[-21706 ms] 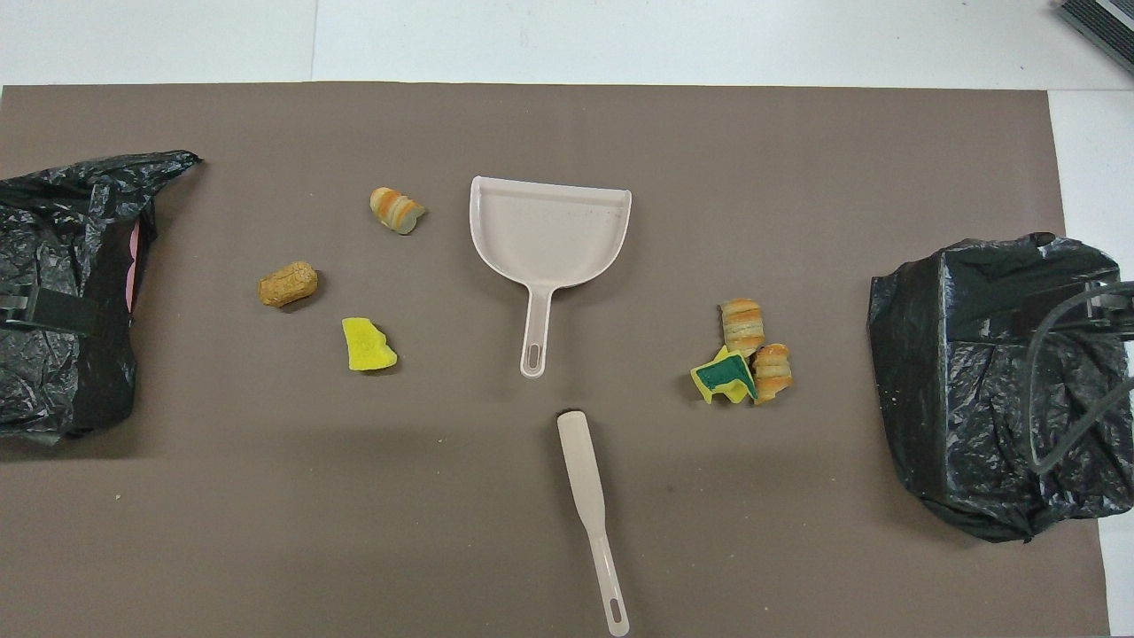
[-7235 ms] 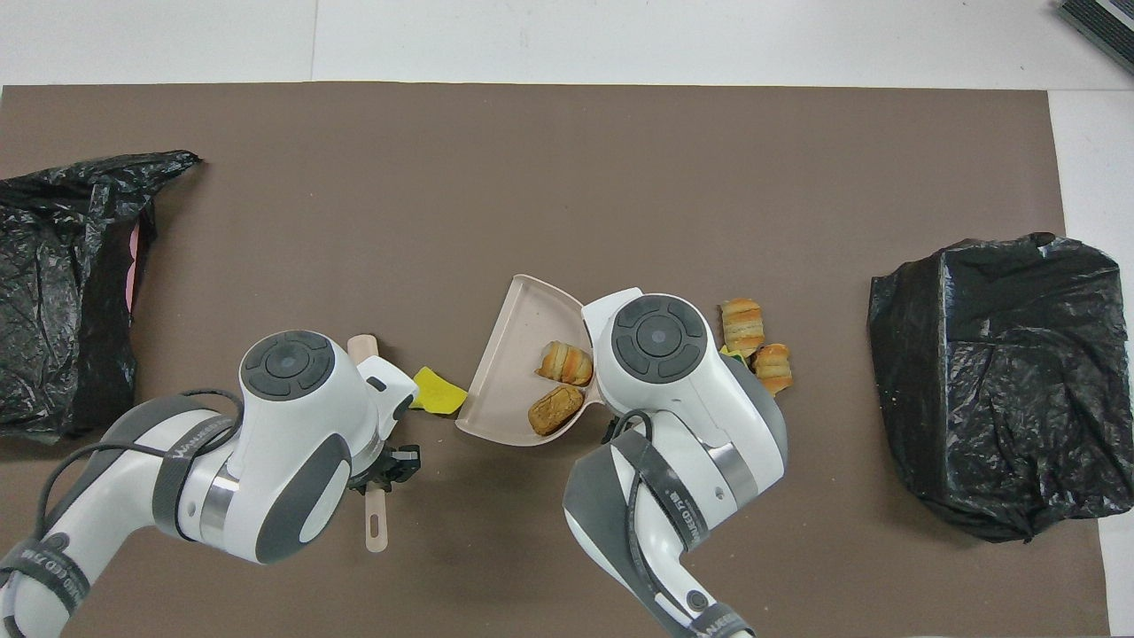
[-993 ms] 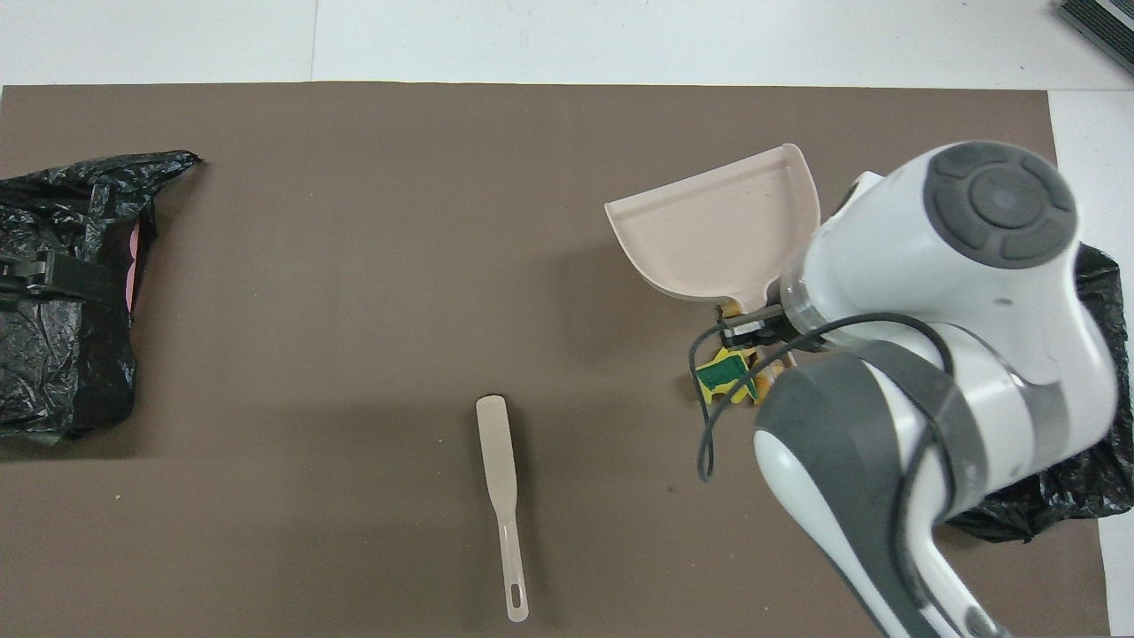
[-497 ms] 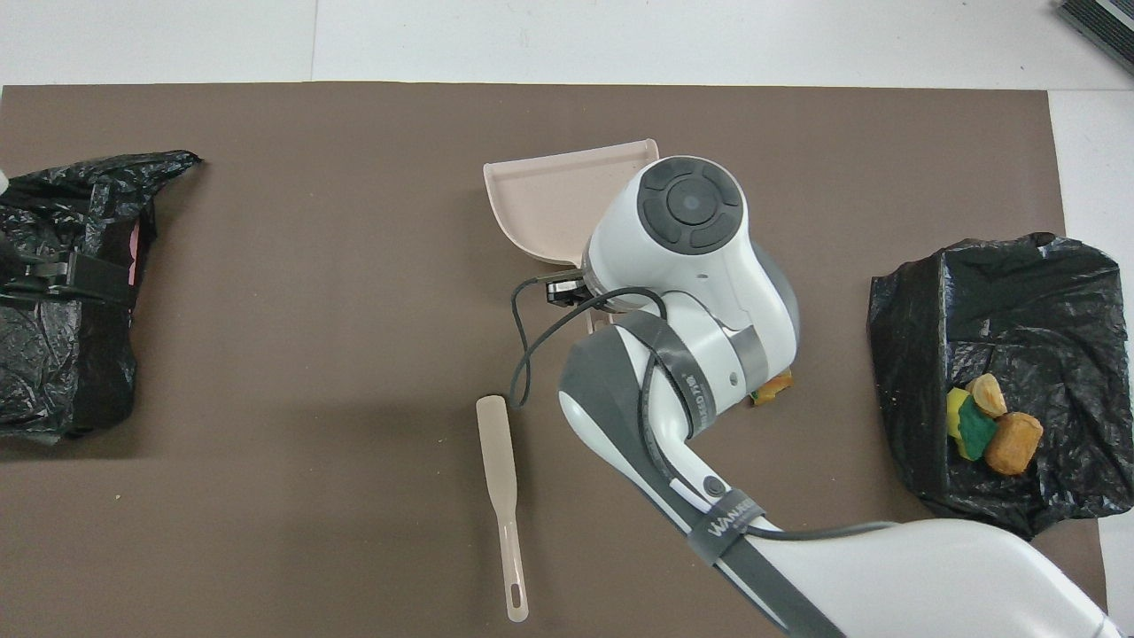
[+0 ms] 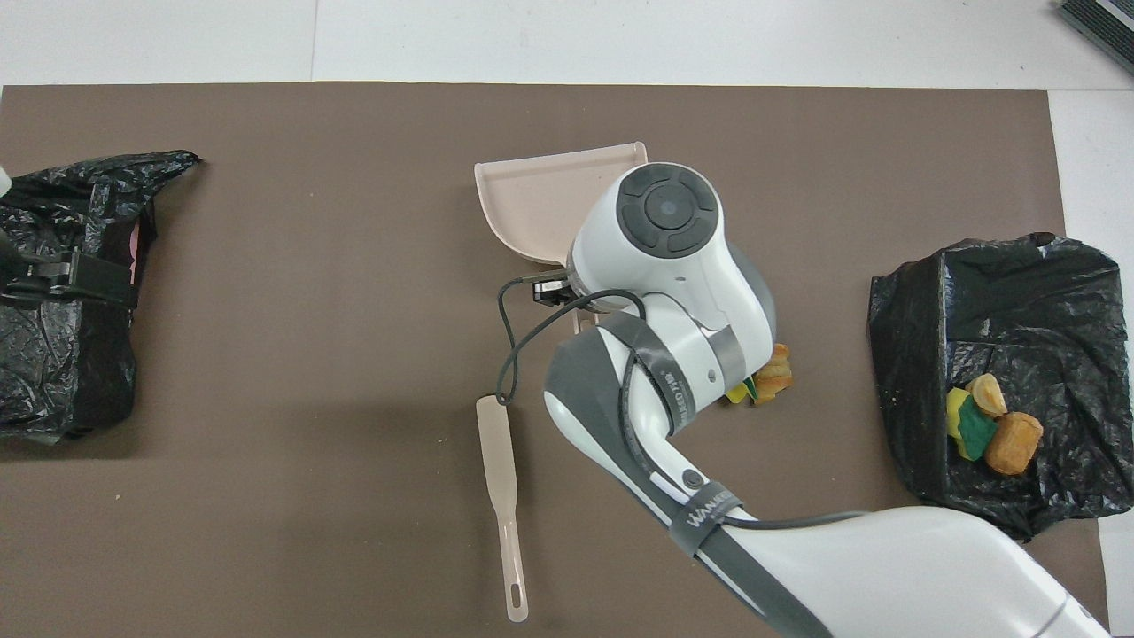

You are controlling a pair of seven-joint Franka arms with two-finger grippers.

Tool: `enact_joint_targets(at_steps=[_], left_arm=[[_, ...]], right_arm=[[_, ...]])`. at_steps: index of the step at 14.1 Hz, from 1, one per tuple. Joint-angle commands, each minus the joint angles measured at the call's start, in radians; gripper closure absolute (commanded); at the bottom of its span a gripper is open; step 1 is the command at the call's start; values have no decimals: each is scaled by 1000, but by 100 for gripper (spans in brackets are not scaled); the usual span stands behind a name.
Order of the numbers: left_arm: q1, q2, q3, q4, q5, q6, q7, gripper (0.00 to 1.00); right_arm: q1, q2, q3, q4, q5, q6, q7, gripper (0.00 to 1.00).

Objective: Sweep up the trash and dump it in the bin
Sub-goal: 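Bring the empty dustpan back and set it on the mat with the right gripper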

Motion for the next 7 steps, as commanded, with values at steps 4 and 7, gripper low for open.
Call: enact_joint_targets(at_steps=[4,7], left_arm=[[-13,-17,8,-11,11,7,-10,0],[-12,-20,8,-17,7,1,-10,0]], right_arm=[[17,24,-2,30,-25,6,16,60],[3,-35,7,29,-52,-39,-21,0]])
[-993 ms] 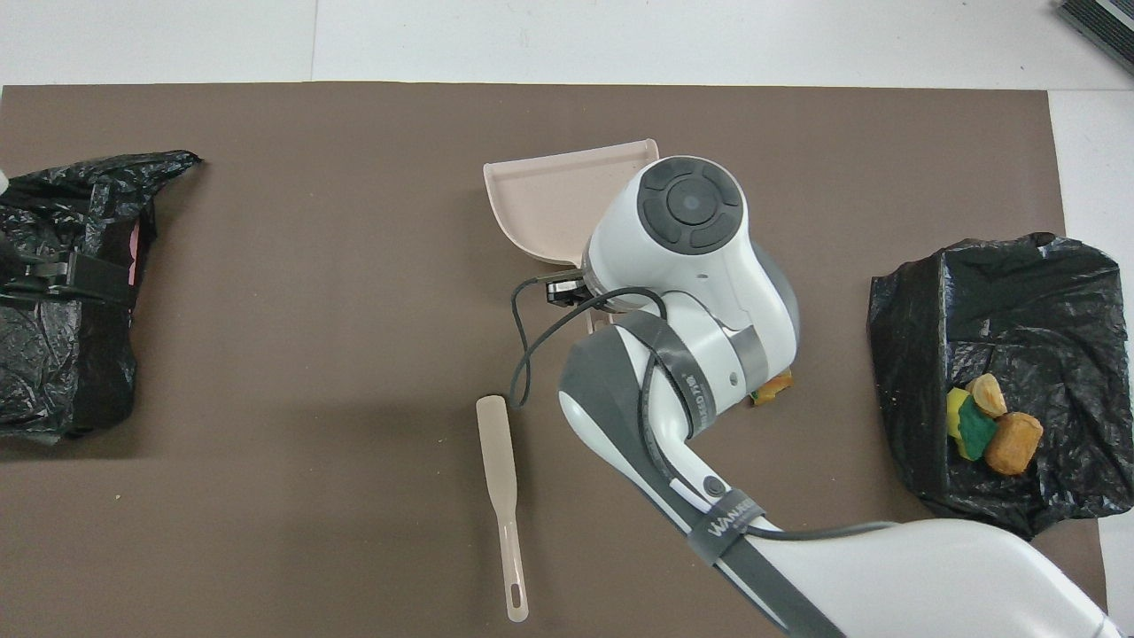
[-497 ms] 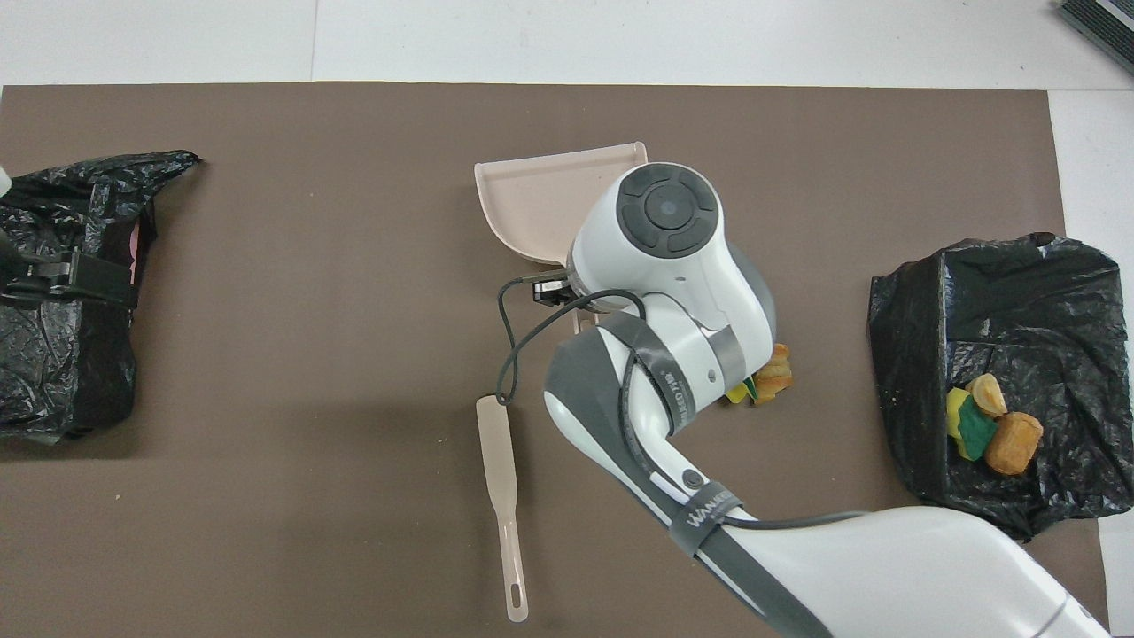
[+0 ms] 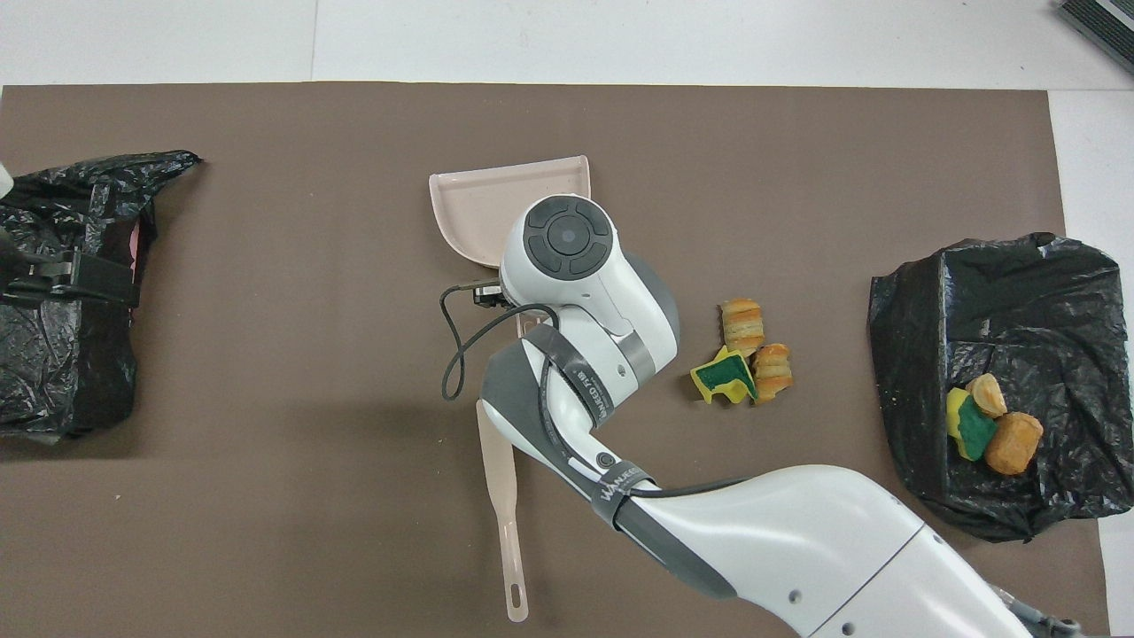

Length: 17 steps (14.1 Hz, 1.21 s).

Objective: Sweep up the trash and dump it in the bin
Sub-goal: 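Bring the empty dustpan back and set it on the mat with the right gripper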

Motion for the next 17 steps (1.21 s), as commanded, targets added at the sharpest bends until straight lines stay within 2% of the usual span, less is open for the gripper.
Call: enact_joint_targets(at_steps=[1,3,5,7,8,10,13,17], left_arm=[[-13,-19,8,-17,4,-1,-12,0],[-13,-21,7,-19,4,-5,-10,0],[-19,-19,8,-20,4,-5,-15,0],[-36,-10,7,-20,4,-7,-15,0],[-45,-6,7,-20,4,-5,-15,0],[-71,5,7,-20,3,1,-15,0],[-139,54,7,-19,-14,25,-24,0],[-238,115,7,-20,-28,113,-104,0]], right_arm=[[-6,-75,7,-9,-10,-41,-17,0],[-21,-144,7,-43,26,-105,-22,0],[-64,-184,7,-41,128,-220,-33,0],[-71,-239,6,-54,142,-335,-91,0],[-68,-291,7,-102,145,-360,-88,0],[-55,-399,7,-243,154,-348,-89,0],[3,-494,7,-386,220,-327,-108,0],[90,-669,7,-682,321,-140,-103,0]])
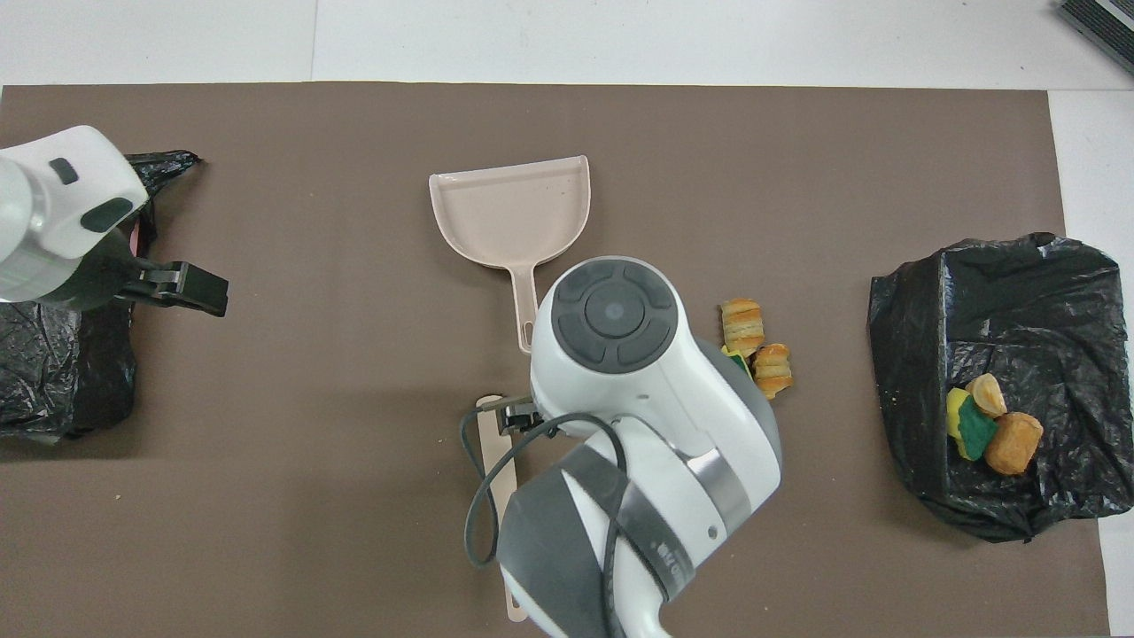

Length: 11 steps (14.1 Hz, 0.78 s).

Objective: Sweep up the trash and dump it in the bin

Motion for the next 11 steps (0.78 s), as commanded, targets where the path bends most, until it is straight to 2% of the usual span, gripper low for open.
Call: enact_joint_targets(at_steps=[1,3,5,7,11], left_arm=[[-84,29,14,-5,-31,76,-79,0],[-124,47,16,5,-63,96,-125,0],[-217,136,18,36,-52,99,-214,0],[-263,226,18,117,-36,113,-298,0],[-345,320,18,142,-3,223,-407,0]], right_arm=[[49,-134,-6,-216,70,106,-16,0],[87,-125,-6,-260,72,151,5,0],[141,-123,-6,-323,72,237,17,0],[158,-85,-6,-333,72,295,43,0],[187,2,-6,-331,72,436,70,0]])
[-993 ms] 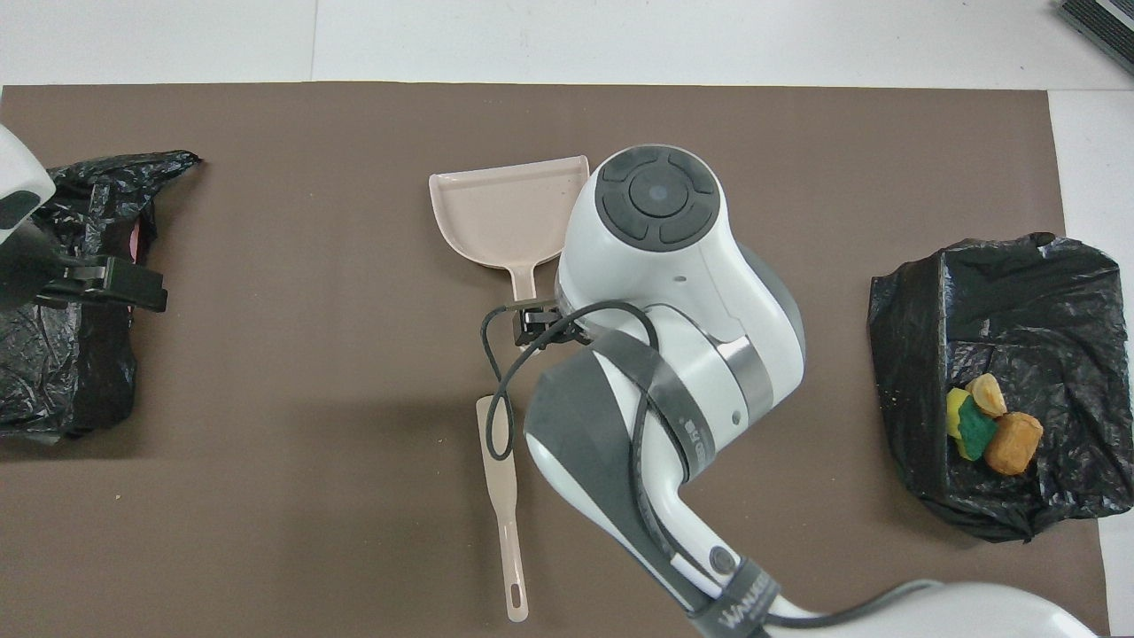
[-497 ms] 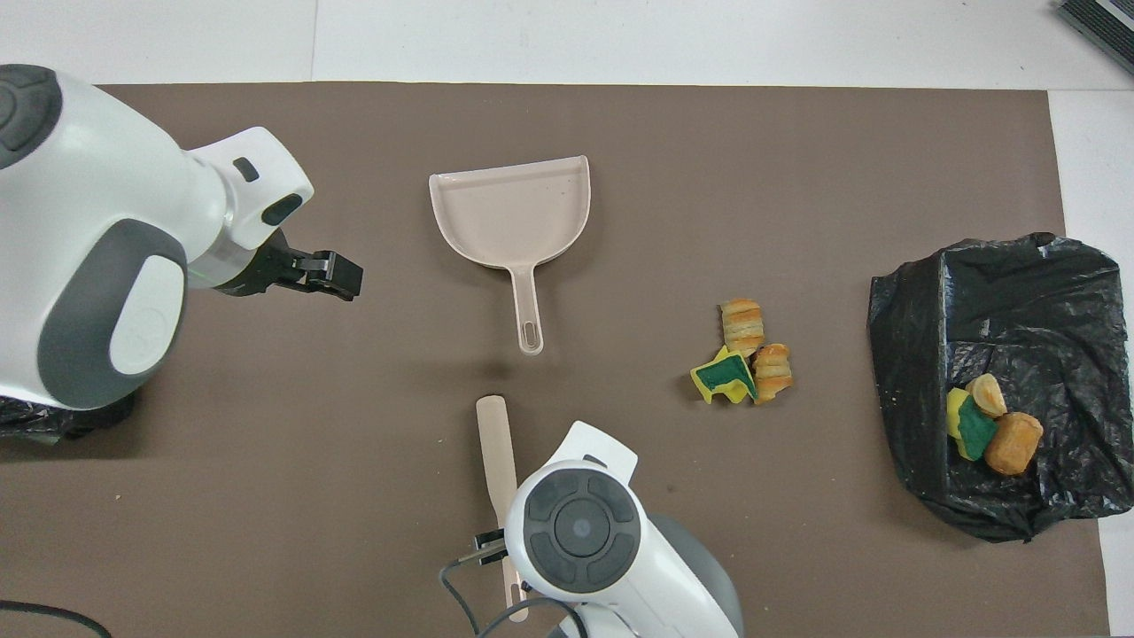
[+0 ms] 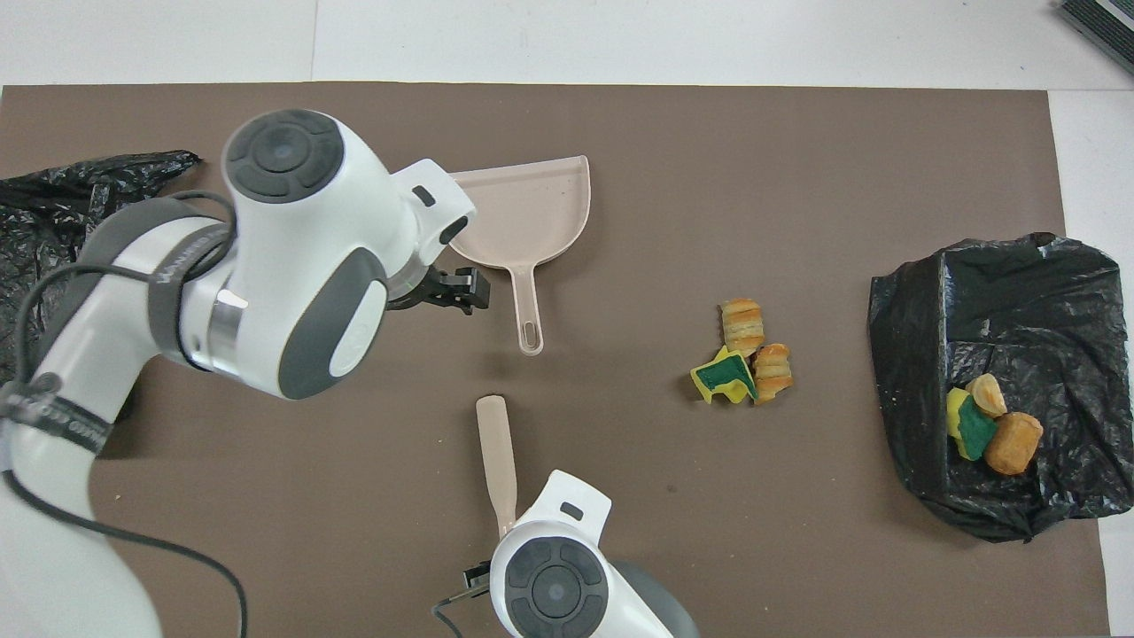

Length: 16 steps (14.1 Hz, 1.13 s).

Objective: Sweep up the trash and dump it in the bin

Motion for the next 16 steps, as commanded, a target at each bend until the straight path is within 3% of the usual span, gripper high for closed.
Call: enact_joint_targets(at_steps=[1,3,4,5,6,7,9,10,11,12,16], left_arm=[[-39,63,19,50,30,36,-48,0],[-61,91,21,52,32,61,-59,0],[-89,139,25,76,48,61,-97,0],[-104,186,25,131,73,57,-134,0],[-103,195,24,153,70,53,-145,0],[-105,195,24,151,68,60,-154,0],[-105,194,22,147,67,64,-155,0],[-105,191,21,145,67,70,-157,0],[-106,189,21,130,67,82,-158,3],[-108,185,21,110,67,93,-158,6],[-108,174,21,78,33,109,-181,20]], right_arm=[[13,48,-5,1,20,73,21,0],[15,54,-5,0,18,75,19,0],[15,53,-5,0,18,70,19,0],[16,51,-5,0,18,69,21,9],[16,51,-5,0,18,66,24,26],[16,51,-5,0,18,64,27,36],[16,50,-5,1,17,55,42,45],[16,50,-5,1,17,47,44,56],[16,50,-5,1,17,34,42,81],[16,50,-5,3,15,26,42,97],[10,57,-8,18,-6,-6,28,100]])
